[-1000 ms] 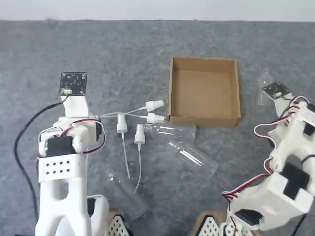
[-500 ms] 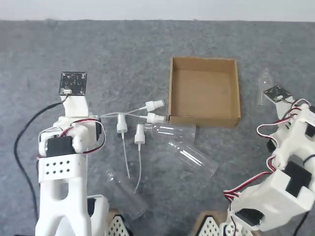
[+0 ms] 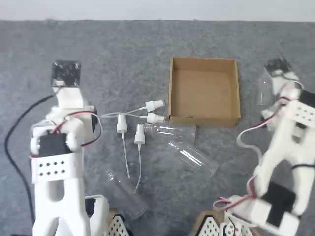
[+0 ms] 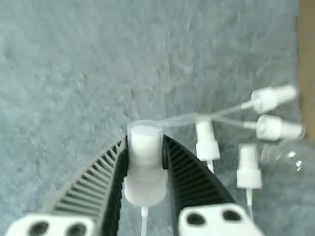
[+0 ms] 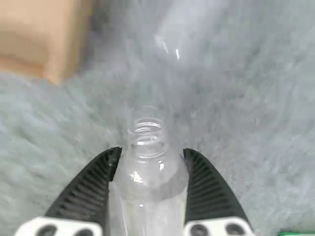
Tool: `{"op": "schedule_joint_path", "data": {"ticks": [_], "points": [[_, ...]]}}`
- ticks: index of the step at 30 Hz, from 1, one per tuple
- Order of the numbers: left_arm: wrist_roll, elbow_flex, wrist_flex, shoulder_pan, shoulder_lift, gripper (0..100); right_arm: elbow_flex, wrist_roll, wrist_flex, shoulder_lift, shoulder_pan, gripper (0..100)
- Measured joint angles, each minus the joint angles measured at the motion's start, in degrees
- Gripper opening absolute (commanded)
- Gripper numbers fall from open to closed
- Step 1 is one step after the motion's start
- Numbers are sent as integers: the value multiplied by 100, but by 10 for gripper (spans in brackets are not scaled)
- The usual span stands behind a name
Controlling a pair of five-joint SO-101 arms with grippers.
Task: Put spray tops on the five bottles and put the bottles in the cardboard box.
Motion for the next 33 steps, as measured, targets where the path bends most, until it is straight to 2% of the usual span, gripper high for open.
{"op": "schedule_joint_path", "data": {"ticks": [6, 10, 15, 18, 25, 33], "points": [[97, -1591, 809, 0, 0, 25, 0, -1073, 141, -1442, -1767, 6], [132, -2444, 1345, 378, -79, 24, 264, -1793, 62, -2154, -3209, 6], [431, -3147, 1521, 1073, -79, 23, 932, -2593, -659, -2347, -4967, 6], [615, -3508, 1477, 1319, -114, 23, 1459, -2796, -1284, -2400, -5688, 6], [1213, -3745, 589, 1415, -123, 23, 2426, -2857, -2567, -2400, -6576, 6], [1864, -3745, 246, 1407, -123, 23, 2497, -2549, -2998, -2400, -6716, 6]]}}
